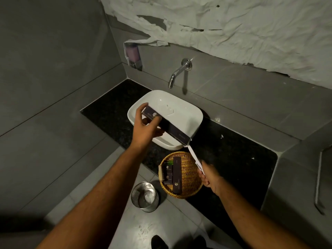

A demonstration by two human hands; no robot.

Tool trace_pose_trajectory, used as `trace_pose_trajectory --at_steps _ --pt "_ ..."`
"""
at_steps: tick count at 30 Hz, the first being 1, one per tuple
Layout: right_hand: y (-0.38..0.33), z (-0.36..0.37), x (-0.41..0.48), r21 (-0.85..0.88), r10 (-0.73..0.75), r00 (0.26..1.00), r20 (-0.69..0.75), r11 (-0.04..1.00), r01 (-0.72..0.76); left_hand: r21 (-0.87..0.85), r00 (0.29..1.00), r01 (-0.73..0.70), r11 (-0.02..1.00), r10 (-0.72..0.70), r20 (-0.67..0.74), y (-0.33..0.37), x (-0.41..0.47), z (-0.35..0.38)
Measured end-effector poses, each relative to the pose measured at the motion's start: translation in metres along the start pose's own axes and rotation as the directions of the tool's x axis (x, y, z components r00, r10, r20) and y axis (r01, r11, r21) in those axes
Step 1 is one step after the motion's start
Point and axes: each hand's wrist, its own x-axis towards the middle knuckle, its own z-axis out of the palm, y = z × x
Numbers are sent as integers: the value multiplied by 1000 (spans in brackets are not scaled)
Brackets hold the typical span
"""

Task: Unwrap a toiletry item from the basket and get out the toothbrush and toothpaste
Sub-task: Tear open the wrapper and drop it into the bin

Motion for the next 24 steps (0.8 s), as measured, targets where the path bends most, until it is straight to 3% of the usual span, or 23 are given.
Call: trace_pose_trajectory --at_steps 3,7,10,15,20,24 --pt "6 -8 4 -35 -15 998 -61 999 13 -6 997 63 998 -64 -51 -20 -2 -27" --pt "8 -7 10 -35 -15 998 -55 999 13 -137 946 307 942 -318 -67 -60 -10 -65" --pt "8 1 15 -27 4 998 -60 1000 -6 -349 855 486 801 -519 -1 -87 -27 -87" --pt "10 17 24 -6 -8 998 -58 1000 8 -379 744 656 653 -643 181 -128 -64 -108" --pt "20 36 26 -24 -34 996 -86 999 32 -231 676 725 649 -735 53 -173 -84 -123" --pt "38 52 24 -2 9 992 -127 1000 -9 -298 499 818 492 -865 -57 -222 -88 -141"
